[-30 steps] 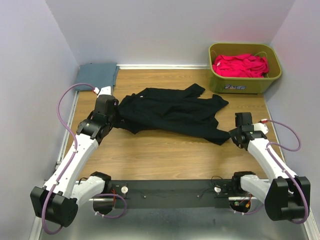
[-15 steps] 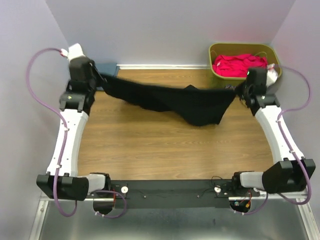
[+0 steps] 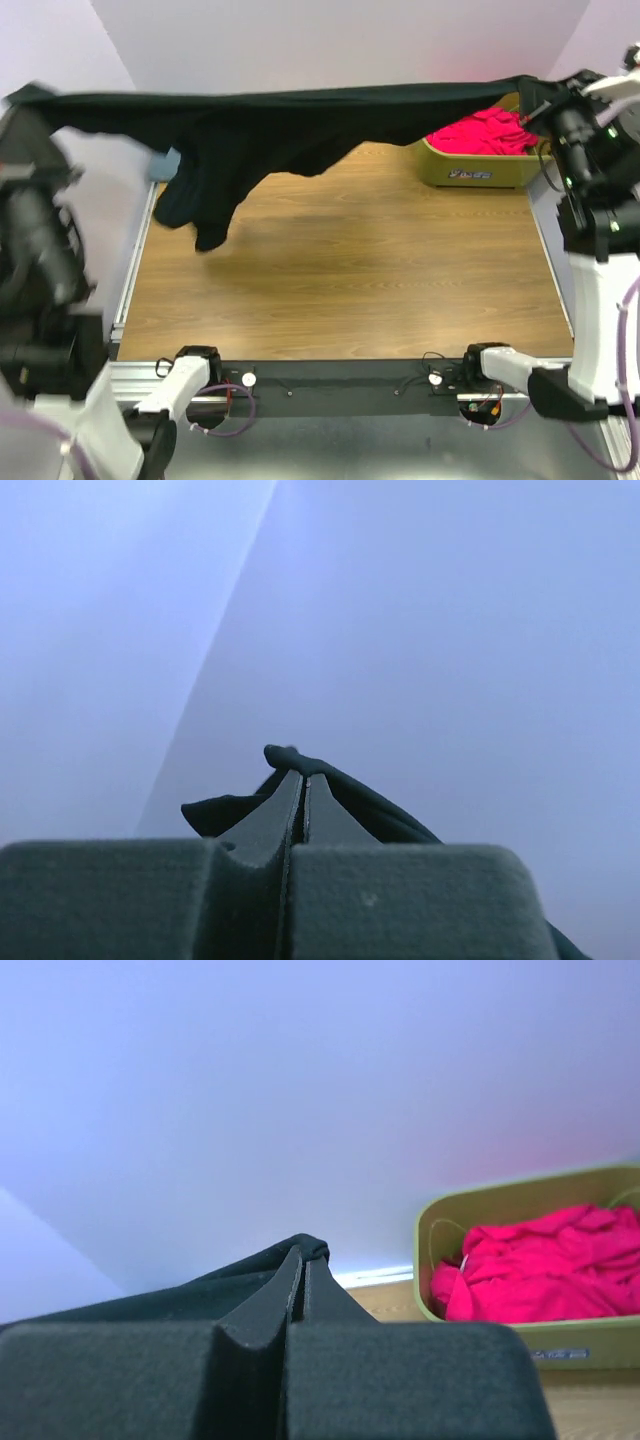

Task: Fold and stack the t-shirts
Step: Flatten the tshirt out

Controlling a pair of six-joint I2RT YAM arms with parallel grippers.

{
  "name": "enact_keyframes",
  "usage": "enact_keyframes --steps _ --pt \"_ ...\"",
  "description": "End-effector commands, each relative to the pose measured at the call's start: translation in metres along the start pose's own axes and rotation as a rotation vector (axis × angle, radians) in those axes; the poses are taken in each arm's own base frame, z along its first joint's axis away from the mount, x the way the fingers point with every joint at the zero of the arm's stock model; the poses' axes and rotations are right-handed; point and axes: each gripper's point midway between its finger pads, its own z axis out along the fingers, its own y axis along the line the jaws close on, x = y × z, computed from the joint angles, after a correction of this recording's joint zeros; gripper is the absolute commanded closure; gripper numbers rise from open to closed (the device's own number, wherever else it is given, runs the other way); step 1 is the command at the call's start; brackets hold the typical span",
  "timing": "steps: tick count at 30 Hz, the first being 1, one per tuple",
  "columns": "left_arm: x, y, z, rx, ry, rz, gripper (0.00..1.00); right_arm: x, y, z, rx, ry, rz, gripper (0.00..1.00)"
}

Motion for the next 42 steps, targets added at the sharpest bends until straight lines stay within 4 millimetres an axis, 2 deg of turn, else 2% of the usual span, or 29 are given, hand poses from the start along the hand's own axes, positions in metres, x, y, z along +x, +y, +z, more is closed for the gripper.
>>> enact_keyframes --steps 1,4,8,11,13,14,15,17,18,20,21,23,24,25,26,27,28,29,30,31,32,33,36,40,42 --pt "-0.07 0.027 -0.037 -0.125 -0.211 0.034 1.0 -0.005 -0.005 -0.025 -0.016 -0.021 -0.128 1.0" --pt "-0.085 0.033 -0.052 -0.127 -0.231 0.04 1.0 -0.017 0.005 -0.05 -0.065 -0.061 -0.154 0.99" --pt "-0.089 0.037 -0.056 -0.122 -0.229 0.058 1.0 -0.029 0.006 -0.068 -0.062 -0.102 -0.195 0.99" --pt "-0.077 0.038 -0.046 -0.122 -0.195 0.095 1.0 -0.033 0.0 -0.073 -0.034 -0.12 -0.232 0.99" --pt "-0.052 0.036 -0.031 -0.122 -0.147 0.142 1.0 -0.03 -0.005 -0.072 -0.012 -0.115 -0.252 1.0" --pt "-0.04 0.033 -0.024 -0.103 -0.121 0.165 1.0 -0.021 -0.009 -0.068 -0.005 -0.093 -0.261 1.0" --pt "-0.009 0.031 -0.01 -0.1 -0.059 0.206 1.0 -0.012 -0.013 -0.062 0.005 -0.068 -0.267 0.99" --pt "0.031 0.026 0.004 -0.074 0.013 0.26 1.0 0.011 -0.021 -0.05 0.017 -0.011 -0.267 1.0" --pt "0.077 0.023 0.016 -0.04 0.092 0.316 1.0 0.038 -0.034 -0.037 0.047 0.056 -0.272 0.99" --pt "0.131 0.019 0.027 0.004 0.188 0.346 1.0 0.074 -0.053 -0.022 0.1 0.141 -0.272 0.99" --pt "0.189 0.026 0.032 0.01 0.291 0.391 1.0 0.104 -0.07 -0.016 0.143 0.209 -0.279 0.99" --pt "0.244 0.035 0.034 0.011 0.37 0.418 1.0 0.147 -0.093 0.0 0.201 0.301 -0.294 0.99" --pt "0.298 0.045 0.034 0.018 0.45 0.44 1.0 0.176 -0.111 0.006 0.248 0.346 -0.309 0.99" --pt "0.323 0.051 0.033 0.016 0.488 0.445 1.0 0.191 -0.12 0.01 0.27 0.367 -0.313 0.99" --pt "0.346 0.057 0.033 0.018 0.522 0.451 1.0 0.219 -0.133 0.018 0.298 0.417 -0.321 0.99" --pt "0.369 0.055 0.034 0.048 0.552 0.435 1.0 0.225 -0.138 0.028 0.303 0.389 -0.322 0.99" --pt "0.411 0.068 0.034 0.039 0.62 0.447 1.0 0.252 -0.15 0.027 0.321 0.426 -0.336 0.99" --pt "0.43 0.07 0.034 0.041 0.654 0.425 1.0 0.273 -0.16 0.032 0.332 0.454 -0.344 1.0" --pt "0.469 0.073 0.034 0.065 0.724 0.423 1.0 0.277 -0.163 0.043 0.331 0.412 -0.343 0.99" --pt "0.486 0.074 0.034 0.073 0.755 0.412 1.0 0.298 -0.172 0.042 0.339 0.438 -0.348 0.99" --pt "0.502 0.074 0.034 0.085 0.786 0.408 1.0 0.304 -0.173 0.047 0.336 0.431 -0.347 0.99" --pt "0.53 0.073 0.033 0.111 0.848 0.399 1.0 0.321 -0.18 0.054 0.339 0.446 -0.348 0.99" --pt "0.567 0.069 0.028 0.149 0.94 0.362 1.0 0.346 -0.186 0.06 0.329 0.485 -0.35 0.99" --pt "0.584 0.07 0.021 0.151 0.982 0.333 1.0 0.363 -0.19 0.064 0.313 0.511 -0.355 0.99" --pt "0.591 0.075 0.015 0.136 1.016 0.331 1.0 0.364 -0.189 0.067 0.306 0.511 -0.362 0.99"
